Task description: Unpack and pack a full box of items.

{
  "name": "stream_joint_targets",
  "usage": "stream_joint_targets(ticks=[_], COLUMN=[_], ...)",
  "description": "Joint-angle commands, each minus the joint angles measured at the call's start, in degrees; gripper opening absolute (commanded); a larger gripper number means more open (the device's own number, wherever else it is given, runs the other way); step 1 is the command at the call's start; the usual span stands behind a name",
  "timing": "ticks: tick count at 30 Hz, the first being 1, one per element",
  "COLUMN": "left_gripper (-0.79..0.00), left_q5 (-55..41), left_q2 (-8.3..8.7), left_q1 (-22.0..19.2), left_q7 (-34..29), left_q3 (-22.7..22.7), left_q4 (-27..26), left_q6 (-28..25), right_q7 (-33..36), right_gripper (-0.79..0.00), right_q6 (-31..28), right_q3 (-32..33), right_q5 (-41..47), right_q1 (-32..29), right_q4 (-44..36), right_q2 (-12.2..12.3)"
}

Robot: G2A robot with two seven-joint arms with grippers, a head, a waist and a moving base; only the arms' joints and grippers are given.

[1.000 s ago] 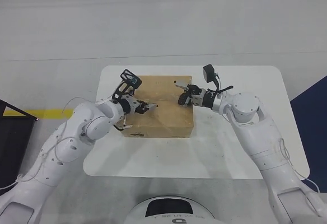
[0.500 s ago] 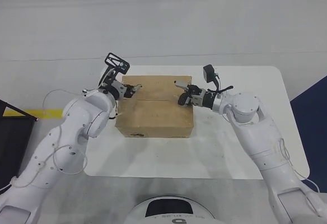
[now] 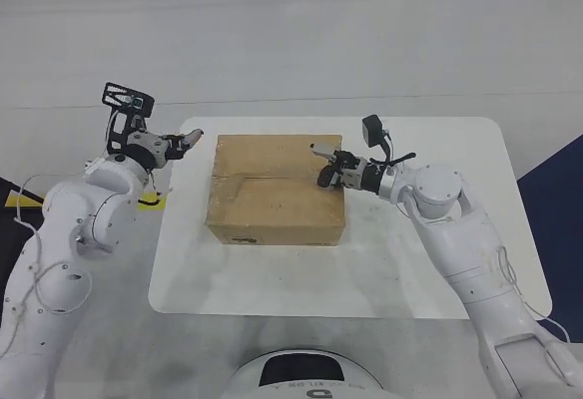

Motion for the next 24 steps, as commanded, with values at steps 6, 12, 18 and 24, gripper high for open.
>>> stream_joint_targets(ticks=[6,12,18,24], left_gripper=[0.0,0.0,0.0,0.0], left_q5=[-34.92,-31.33,-11.08,-0.61], left_q2=[-0.59,-0.83,-0.85,-0.88], left_q1=[2.17,0.15,-0.3,0.82], left_q7=[-1.55,-5.89,-8.18,-5.98], left_q3=[-3.62,1.42,7.12,7.59], left_q4=[7.26,11.01,8.14,6.0], left_q6=[-17.08,-24.36,-23.75,-17.31], right_q7=[0.0,0.0,0.0,0.0], right_gripper=[0.0,0.0,0.0,0.0], right_q6=[0.0,0.0,0.0,0.0], right_q3=[0.0,0.0,0.0,0.0], right_q5=[0.0,0.0,0.0,0.0], right_q1=[0.0,0.0,0.0,0.0], right_q4=[0.0,0.0,0.0,0.0], right_q2=[0.0,0.0,0.0,0.0])
